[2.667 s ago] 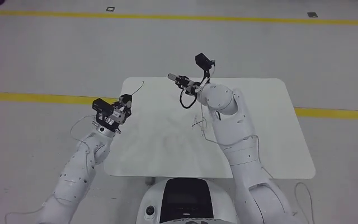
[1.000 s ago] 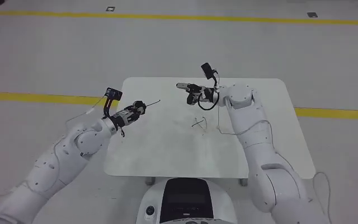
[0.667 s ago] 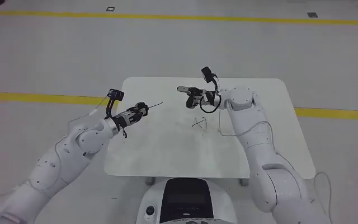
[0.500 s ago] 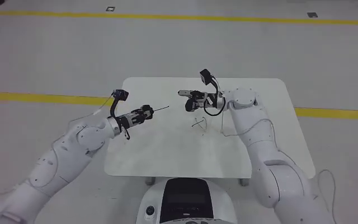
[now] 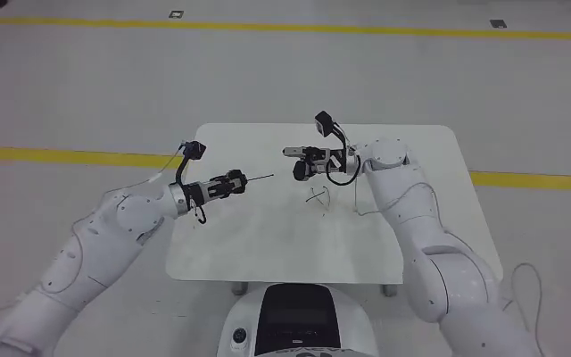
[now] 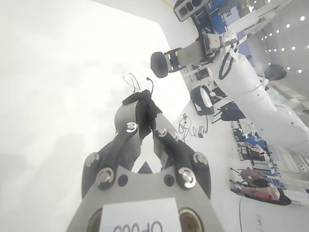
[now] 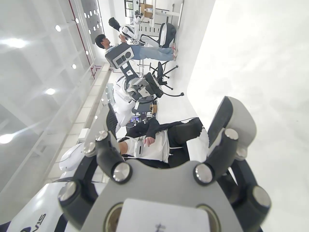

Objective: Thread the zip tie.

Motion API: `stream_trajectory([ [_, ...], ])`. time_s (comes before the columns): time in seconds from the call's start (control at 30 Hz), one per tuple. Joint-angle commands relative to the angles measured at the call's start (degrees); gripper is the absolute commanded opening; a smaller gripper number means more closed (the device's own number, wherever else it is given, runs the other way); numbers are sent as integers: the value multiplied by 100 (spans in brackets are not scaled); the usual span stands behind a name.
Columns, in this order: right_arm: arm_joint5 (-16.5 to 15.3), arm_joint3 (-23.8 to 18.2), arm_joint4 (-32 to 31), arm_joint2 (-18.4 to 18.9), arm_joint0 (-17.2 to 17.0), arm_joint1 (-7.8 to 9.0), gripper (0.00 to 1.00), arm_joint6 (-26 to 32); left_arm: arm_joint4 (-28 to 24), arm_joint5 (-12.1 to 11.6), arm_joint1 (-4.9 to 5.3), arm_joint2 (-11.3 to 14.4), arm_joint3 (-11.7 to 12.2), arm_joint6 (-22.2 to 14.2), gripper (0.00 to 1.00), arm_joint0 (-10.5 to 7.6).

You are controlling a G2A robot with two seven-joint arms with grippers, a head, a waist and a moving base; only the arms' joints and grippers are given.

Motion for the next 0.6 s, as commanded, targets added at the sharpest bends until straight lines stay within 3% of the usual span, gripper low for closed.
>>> stream_trajectory([
  [0.0,4,-45,6,-13,-54,3,100,-109,-235,116,-23,-3,91,62,0,24],
  [0.07,-16,-104,103,-17,-125,22,100,-139,-637,111,-54,6,188,-165,0,-19],
  [0.1,-117,-93,359,14,-166,30,100,74,-1124,-1,-73,-4,316,-474,0,-36],
  [0.2,-159,-84,762,-127,-218,54,100,157,-1965,-1,-109,-49,598,-1372,0,-167],
  [0.33,-159,-81,1268,-491,-284,130,100,157,-2717,-1,-193,-66,951,-2326,0,-301],
  [0.47,-159,-83,1782,-818,-334,232,100,157,-3302,-1,-327,-15,1344,-2871,0,-445],
  [0.57,-159,-82,2103,-1055,-358,314,100,157,-3545,-1,-437,33,1638,-3081,0,-585],
])
